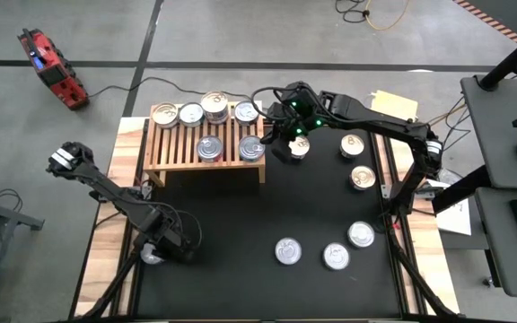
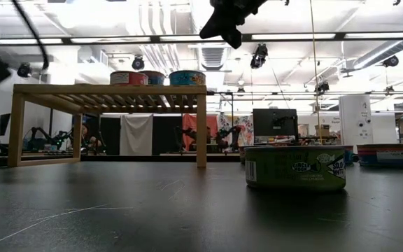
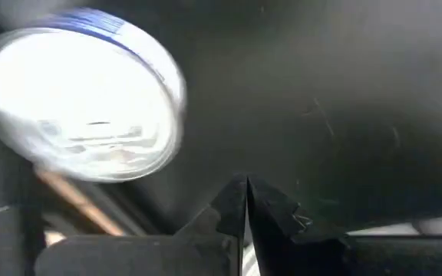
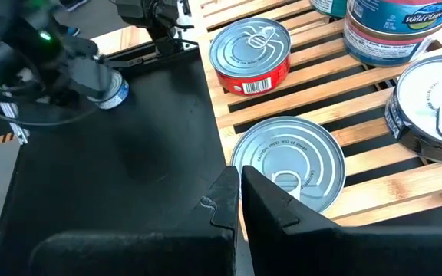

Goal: Stack canned seafood by type on shelf
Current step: Stack the blue tuna can on top of the other blue tuna can on the shelf

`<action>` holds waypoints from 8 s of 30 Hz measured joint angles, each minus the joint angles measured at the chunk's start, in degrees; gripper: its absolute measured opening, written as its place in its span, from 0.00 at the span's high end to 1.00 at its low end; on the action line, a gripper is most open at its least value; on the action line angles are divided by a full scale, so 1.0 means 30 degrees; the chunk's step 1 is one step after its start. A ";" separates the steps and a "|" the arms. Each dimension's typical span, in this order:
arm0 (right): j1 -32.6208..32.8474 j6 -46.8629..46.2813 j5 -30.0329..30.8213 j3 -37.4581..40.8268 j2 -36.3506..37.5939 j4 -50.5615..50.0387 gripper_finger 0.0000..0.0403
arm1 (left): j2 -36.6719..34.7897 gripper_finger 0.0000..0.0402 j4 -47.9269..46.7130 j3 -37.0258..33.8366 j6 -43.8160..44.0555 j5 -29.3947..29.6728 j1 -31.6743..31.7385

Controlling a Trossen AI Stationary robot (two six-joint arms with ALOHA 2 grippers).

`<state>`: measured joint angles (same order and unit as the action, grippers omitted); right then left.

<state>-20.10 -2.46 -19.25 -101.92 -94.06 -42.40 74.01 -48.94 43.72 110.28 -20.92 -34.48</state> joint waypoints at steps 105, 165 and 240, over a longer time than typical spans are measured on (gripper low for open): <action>0.9204 -1.4785 0.5061 1.1542 -0.0011 1.1713 0.98 | -0.2616 1.00 1.3556 -0.5077 -1.7143 0.7812 0.4262; 1.0329 -0.5961 0.5004 0.5422 -0.9850 1.5331 0.98 | -0.4170 0.64 1.3600 -0.6059 -0.9718 0.8514 0.3738; 1.0863 -0.4641 0.5593 0.5935 -0.9967 1.5181 0.98 | 0.0935 0.15 0.4662 0.0767 -3.1348 1.1778 0.2390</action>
<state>12.49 -16.38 -2.47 -84.12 -123.96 3.14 76.81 -34.96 46.02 16.24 14.42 -27.31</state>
